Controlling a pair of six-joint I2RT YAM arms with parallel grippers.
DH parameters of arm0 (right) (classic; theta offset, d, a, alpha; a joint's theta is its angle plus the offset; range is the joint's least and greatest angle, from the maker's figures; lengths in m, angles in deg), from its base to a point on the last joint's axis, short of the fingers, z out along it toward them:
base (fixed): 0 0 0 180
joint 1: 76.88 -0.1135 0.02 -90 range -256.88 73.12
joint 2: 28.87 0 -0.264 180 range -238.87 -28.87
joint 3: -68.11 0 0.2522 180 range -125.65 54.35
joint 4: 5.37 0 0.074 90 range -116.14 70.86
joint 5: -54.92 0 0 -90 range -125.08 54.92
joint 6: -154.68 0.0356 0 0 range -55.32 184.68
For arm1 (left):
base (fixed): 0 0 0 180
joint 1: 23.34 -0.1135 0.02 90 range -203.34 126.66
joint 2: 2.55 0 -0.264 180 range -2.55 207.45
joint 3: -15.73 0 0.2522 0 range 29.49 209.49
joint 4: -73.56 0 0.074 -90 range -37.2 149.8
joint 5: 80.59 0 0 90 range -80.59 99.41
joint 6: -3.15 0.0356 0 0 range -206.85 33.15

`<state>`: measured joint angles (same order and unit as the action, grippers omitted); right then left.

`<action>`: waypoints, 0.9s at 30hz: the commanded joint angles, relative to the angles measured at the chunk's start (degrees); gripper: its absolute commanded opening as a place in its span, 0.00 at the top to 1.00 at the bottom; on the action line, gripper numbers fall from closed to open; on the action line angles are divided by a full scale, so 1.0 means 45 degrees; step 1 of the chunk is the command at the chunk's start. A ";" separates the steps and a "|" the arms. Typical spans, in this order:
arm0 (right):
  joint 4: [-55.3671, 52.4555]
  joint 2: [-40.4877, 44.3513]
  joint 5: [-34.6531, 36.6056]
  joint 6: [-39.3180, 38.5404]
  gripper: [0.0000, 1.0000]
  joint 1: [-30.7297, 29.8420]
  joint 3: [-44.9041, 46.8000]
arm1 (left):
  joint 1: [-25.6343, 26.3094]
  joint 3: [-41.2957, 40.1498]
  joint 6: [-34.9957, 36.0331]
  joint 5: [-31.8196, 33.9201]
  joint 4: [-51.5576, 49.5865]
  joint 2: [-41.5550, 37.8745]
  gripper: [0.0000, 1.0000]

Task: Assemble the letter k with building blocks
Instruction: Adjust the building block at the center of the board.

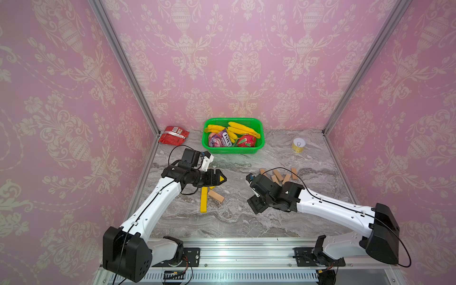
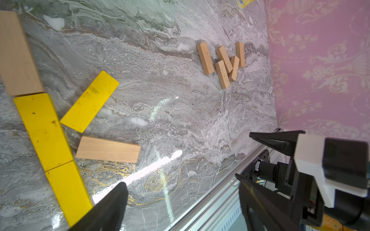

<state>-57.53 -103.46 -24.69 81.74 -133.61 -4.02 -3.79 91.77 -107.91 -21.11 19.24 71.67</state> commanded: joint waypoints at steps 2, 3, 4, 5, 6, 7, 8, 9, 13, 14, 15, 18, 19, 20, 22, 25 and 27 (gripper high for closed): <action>0.0512 0.2675 0.0700 0.0052 0.00 0.1506 0.1135 | 0.1384 0.1434 -0.0338 0.1910 0.0446 0.1489 0.11; 0.0393 0.3320 0.0568 -0.0142 0.00 0.2064 0.1341 | 0.1723 0.1809 -0.0396 0.2202 0.0539 0.1976 0.11; 0.0284 0.3951 0.0429 -0.0327 0.00 0.2684 0.1530 | 0.2013 0.2196 -0.0475 0.2436 0.0623 0.2459 0.10; 0.0208 0.4378 0.0315 -0.0452 0.00 0.3208 0.1698 | 0.2227 0.2528 -0.0556 0.2624 0.0703 0.2888 0.10; 0.0168 0.4799 0.0151 -0.0557 0.00 0.3797 0.1845 | 0.2463 0.2855 -0.0659 0.2798 0.0831 0.3372 0.11; 0.0199 0.5240 -0.0136 -0.0818 0.00 0.4464 0.2031 | 0.2665 0.3270 -0.0777 0.3014 0.0928 0.3847 0.11; 0.0244 0.5439 -0.0360 -0.0993 0.00 0.4848 0.2148 | 0.2821 0.3557 -0.0896 0.3209 0.1029 0.4186 0.11; 0.0411 0.5574 -0.0536 -0.1252 0.00 0.5350 0.2332 | 0.2968 0.3919 -0.1032 0.3433 0.1142 0.4645 0.12; 0.1104 0.4941 -0.1613 -0.1481 0.00 0.7200 0.2846 | 0.3464 0.5444 -0.1454 0.4235 0.1135 0.6219 0.17; 0.1484 0.4693 -0.2014 -0.1397 0.00 0.7490 0.2984 | 0.3562 0.5778 -0.1505 0.4340 0.1038 0.6529 0.17; 0.2008 0.4456 -0.1955 -0.1190 0.00 0.7735 0.3225 | 0.3692 0.6203 -0.1549 0.4508 0.0941 0.6903 0.18; 0.3893 0.3949 -0.1233 -0.1087 0.00 0.7910 0.4323 | 0.4062 0.7371 -0.1731 0.5135 0.0726 0.7919 0.18; 0.4499 0.3859 -0.1178 -0.1261 0.00 0.7903 0.4780 | 0.4140 0.7767 -0.1847 0.5190 0.0648 0.8259 0.18; 0.4862 0.3808 -0.1075 -0.1327 0.00 0.7922 0.5095 | 0.4232 0.8103 -0.1900 0.5254 0.0534 0.8525 0.19; 0.5706 0.4028 -0.0788 -0.1452 0.00 0.7969 0.5949 | 0.4411 0.9091 -0.1960 0.5617 0.0074 0.9276 0.19; 0.6627 0.4984 -0.0966 -0.1309 0.00 0.8083 0.6977 | 0.4592 1.0515 -0.1997 0.5962 -0.0573 1.0411 0.22; 0.6636 0.5697 -0.0795 -0.1252 0.00 0.8110 0.7284 | 0.4659 1.1521 -0.2089 0.6021 -0.1138 1.1261 0.25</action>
<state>-33.73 -81.78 -29.45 76.64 -97.48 27.59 16.67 139.16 -115.86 2.80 19.68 118.38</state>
